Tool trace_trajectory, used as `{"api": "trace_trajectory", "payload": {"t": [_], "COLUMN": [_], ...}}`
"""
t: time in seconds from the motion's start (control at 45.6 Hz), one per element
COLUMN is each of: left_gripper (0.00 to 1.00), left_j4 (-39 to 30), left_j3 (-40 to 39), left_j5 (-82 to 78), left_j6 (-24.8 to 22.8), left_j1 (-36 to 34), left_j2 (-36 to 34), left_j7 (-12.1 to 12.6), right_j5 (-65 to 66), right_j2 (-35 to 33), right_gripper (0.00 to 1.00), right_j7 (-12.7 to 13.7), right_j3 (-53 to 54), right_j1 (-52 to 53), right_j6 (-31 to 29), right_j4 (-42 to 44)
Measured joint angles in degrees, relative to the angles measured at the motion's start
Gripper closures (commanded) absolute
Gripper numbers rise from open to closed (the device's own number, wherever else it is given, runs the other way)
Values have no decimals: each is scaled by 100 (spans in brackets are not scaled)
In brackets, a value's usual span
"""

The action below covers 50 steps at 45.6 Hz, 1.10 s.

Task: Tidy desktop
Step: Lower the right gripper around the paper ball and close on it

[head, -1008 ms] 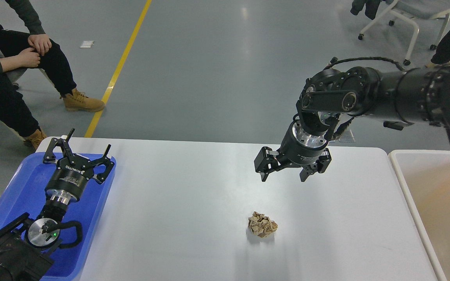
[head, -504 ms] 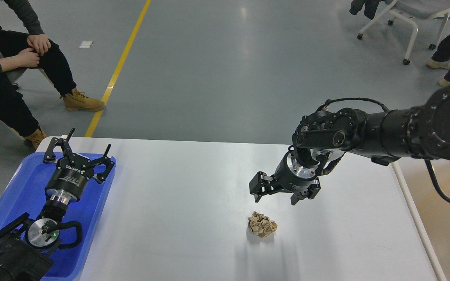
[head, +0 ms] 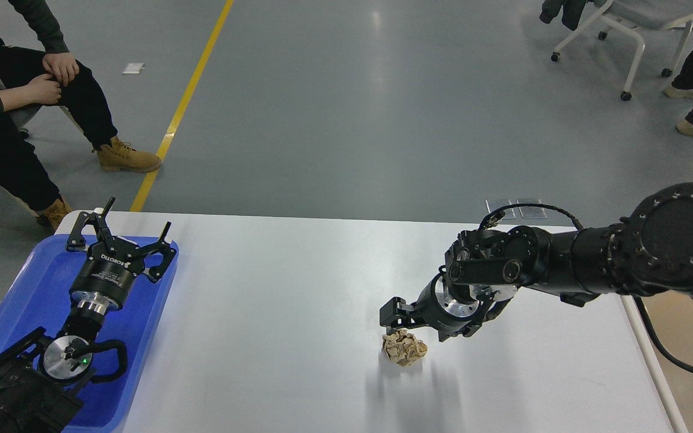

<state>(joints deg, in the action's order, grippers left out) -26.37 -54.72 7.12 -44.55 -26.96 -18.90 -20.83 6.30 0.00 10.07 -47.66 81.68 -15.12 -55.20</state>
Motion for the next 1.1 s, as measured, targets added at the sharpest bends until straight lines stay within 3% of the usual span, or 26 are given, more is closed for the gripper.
{"api": "trace_trajectory", "payload": {"t": [0.417, 1.096], "left_gripper": [1, 1], "left_j4": [0, 0], "left_j3": [-4, -4], "left_j5": [0, 0], "left_j6": [0, -1], "left_j1": [4, 6], "left_j2": [0, 0], "left_j7": [2, 0], "right_j5": [307, 369], "right_j2": [0, 0], "right_gripper": [0, 3], "right_j7": [-5, -5], "right_j3": [222, 307], "right_j1": [-543, -711], "right_j6": [621, 931], "right_j4": [112, 141]}}
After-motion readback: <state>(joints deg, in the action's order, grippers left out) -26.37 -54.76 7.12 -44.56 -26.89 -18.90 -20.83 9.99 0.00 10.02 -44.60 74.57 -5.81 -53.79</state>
